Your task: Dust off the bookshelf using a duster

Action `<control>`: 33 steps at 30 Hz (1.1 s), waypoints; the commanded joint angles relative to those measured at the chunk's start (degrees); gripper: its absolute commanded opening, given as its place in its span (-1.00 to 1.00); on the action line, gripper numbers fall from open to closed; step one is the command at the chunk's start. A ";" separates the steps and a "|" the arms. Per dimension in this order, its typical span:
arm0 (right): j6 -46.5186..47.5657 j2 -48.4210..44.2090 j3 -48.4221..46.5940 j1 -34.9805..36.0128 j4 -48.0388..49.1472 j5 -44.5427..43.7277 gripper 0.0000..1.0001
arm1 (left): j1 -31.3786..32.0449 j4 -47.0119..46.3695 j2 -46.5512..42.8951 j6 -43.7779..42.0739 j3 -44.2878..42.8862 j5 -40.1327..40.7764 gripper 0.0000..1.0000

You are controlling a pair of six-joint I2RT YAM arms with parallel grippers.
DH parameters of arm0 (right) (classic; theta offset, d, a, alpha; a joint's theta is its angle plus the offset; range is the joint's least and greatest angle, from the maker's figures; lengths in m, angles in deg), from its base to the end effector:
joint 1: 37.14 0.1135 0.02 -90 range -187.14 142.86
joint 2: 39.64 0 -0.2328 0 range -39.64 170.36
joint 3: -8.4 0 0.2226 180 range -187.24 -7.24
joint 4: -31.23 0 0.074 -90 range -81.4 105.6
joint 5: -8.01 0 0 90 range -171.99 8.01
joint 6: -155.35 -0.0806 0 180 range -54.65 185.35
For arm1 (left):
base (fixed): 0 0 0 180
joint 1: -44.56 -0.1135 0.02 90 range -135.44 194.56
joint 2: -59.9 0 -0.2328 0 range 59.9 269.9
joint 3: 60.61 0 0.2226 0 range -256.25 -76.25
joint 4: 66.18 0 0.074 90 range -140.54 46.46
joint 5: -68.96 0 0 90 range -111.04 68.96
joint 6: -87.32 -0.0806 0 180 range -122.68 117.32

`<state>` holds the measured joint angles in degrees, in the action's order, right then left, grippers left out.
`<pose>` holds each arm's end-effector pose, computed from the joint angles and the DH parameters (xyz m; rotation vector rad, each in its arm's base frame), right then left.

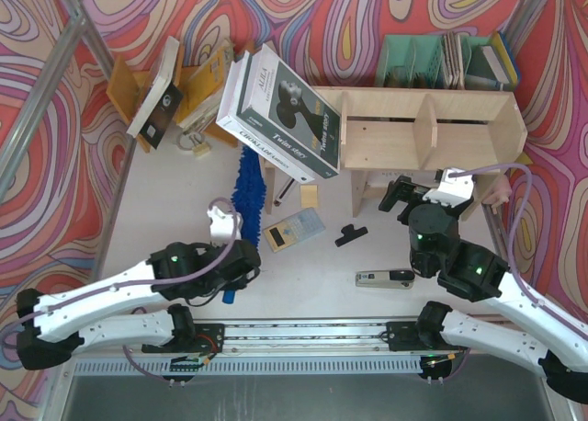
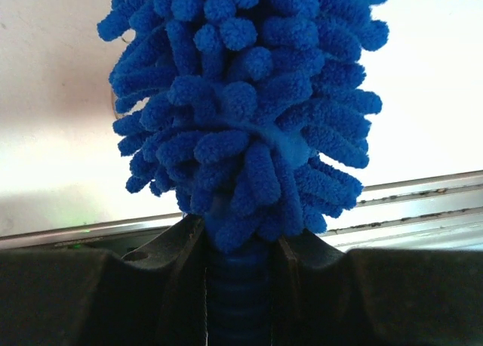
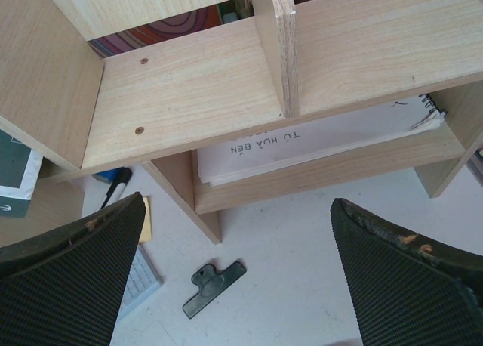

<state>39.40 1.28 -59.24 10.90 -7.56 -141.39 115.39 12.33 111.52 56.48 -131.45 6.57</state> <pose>0.1555 0.0692 0.3420 0.3979 1.6298 0.0474 0.0878 -0.1388 0.2442 0.0851 2.4688 -0.3574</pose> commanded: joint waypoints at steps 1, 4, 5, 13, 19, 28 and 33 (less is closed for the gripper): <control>-0.90 0.29 0.80 0.00 -0.27 -1.16 0.98 | -0.65 -10.21 2.35 -0.97 5.97 -5.11 -1.00; -0.91 0.27 1.18 0.04 -0.07 -1.00 0.98 | -2.18 -13.39 3.57 -0.92 9.54 -7.39 -1.00; -0.94 0.29 1.33 0.02 -0.07 -1.10 0.97 | -2.57 -13.76 3.63 -1.01 10.25 -7.44 -1.00; -0.16 0.33 1.82 0.05 0.64 -1.87 0.97 | -5.61 -7.45 -0.38 -3.96 6.61 -2.92 -1.00; 1.04 0.34 1.73 -0.02 1.92 -1.70 0.97 | -5.62 -1.39 -4.76 -7.60 -2.45 0.22 -1.00; 0.49 0.29 2.15 0.03 1.87 -1.53 0.97 | -5.61 -5.46 -5.54 -6.98 0.94 -3.98 -1.00; 0.61 0.63 2.04 0.03 1.76 -1.55 0.97 | -5.62 -11.75 -2.35 -3.69 9.87 -9.08 -1.00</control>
<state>40.01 1.74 -57.43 10.90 -6.99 -141.56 109.80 6.17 106.93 51.21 -127.05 1.72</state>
